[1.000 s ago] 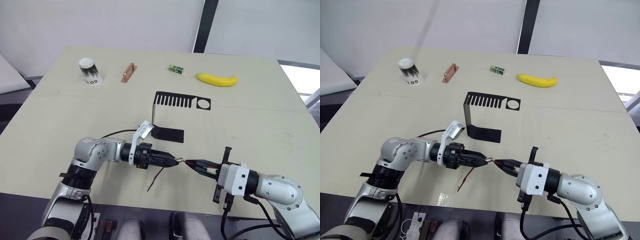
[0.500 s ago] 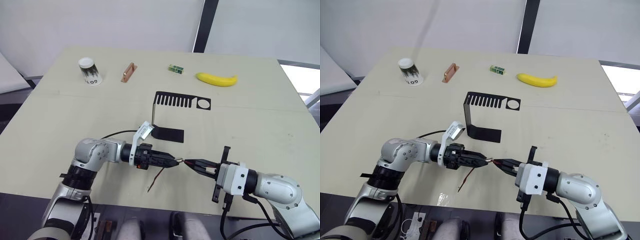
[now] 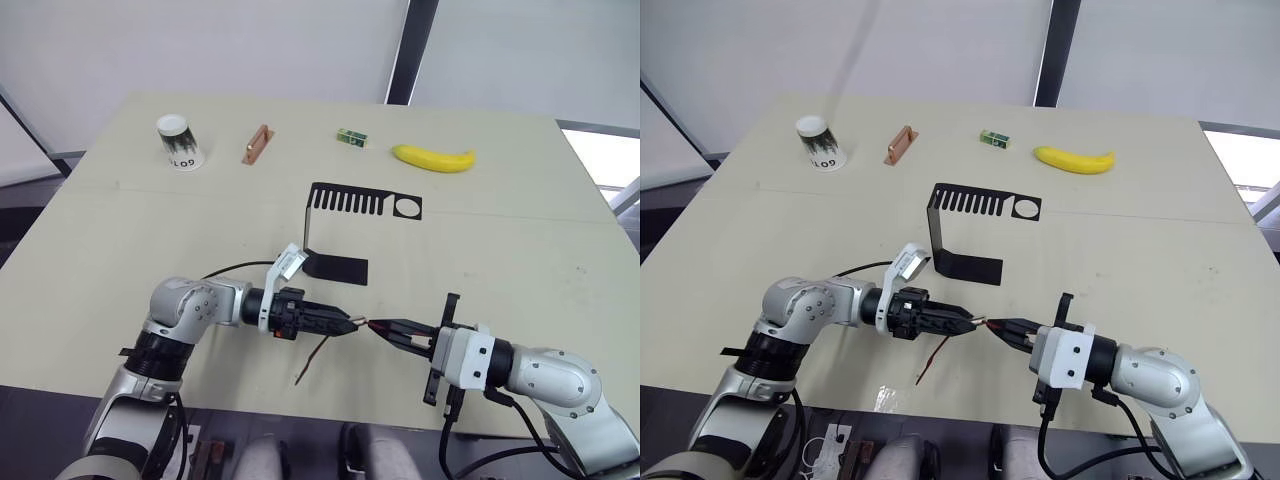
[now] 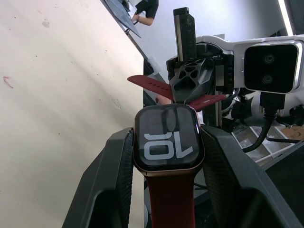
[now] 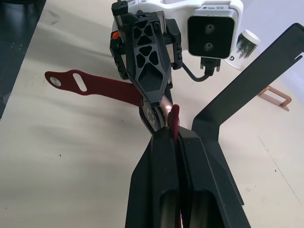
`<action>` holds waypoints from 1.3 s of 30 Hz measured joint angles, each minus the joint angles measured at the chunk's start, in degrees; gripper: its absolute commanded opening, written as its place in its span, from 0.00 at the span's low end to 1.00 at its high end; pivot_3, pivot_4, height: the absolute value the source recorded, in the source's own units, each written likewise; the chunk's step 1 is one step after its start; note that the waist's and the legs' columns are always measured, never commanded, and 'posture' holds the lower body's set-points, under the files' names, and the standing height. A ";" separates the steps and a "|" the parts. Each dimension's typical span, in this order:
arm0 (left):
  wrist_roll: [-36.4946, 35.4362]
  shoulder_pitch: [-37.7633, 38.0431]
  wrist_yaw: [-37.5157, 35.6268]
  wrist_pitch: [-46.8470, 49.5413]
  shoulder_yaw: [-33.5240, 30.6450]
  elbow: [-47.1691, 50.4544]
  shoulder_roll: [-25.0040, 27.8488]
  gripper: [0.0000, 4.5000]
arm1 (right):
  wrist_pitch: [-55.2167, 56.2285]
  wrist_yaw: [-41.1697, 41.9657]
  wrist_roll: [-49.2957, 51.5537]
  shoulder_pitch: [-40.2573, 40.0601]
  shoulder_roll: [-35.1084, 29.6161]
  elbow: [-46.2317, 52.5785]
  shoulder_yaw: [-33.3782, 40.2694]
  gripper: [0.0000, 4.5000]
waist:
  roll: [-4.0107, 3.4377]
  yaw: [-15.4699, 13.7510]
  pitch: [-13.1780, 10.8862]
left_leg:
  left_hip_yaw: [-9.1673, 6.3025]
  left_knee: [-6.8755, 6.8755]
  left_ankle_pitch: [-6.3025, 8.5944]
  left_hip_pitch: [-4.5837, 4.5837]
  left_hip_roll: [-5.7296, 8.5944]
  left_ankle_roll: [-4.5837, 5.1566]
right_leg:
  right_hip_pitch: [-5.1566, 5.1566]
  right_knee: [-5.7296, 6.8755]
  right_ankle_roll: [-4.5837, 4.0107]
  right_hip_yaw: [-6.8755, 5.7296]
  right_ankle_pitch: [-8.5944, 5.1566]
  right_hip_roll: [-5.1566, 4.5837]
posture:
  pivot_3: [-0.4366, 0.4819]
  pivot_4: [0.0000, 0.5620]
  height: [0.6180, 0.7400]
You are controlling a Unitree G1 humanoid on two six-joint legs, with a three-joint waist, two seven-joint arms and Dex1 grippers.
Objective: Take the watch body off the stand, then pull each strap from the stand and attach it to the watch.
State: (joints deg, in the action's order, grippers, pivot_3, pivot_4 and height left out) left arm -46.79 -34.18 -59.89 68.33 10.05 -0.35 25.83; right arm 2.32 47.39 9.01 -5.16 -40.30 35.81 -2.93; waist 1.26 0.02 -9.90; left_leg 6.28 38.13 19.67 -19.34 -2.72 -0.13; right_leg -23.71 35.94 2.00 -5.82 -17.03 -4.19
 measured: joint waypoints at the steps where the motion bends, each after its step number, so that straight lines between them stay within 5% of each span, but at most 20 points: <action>1: 0.00 0.00 0.00 0.00 0.00 0.00 -0.01 0.35 | 0.00 0.00 -0.02 0.00 0.00 0.00 0.00 0.00 | 0.00 0.00 0.00 | 0.00 0.00 0.00 0.00 0.00 0.00 | 0.00 0.00 0.00 0.00 0.00 0.00 | 0.48 0.27 1.00; 39: 0.11 0.09 2.46 0.60 0.01 1.77 -0.08 0.35 | 0.02 -0.02 -3.75 1.29 0.02 -0.64 -1.12 0.00 | -0.01 0.00 -0.46 | 0.00 0.00 0.00 0.00 0.00 -0.01 | 0.00 0.00 0.00 -0.01 0.00 0.00 | 0.48 0.27 1.00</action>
State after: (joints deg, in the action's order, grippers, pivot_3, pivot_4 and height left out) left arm -46.68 -34.09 -57.43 68.93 10.06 1.42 25.75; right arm 2.34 47.37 5.26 -3.87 -40.29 35.17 -4.05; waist 1.26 0.02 -10.36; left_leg 6.28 38.13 19.67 -19.34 -2.72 -0.14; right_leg -23.72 35.95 2.00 -5.83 -17.03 -4.20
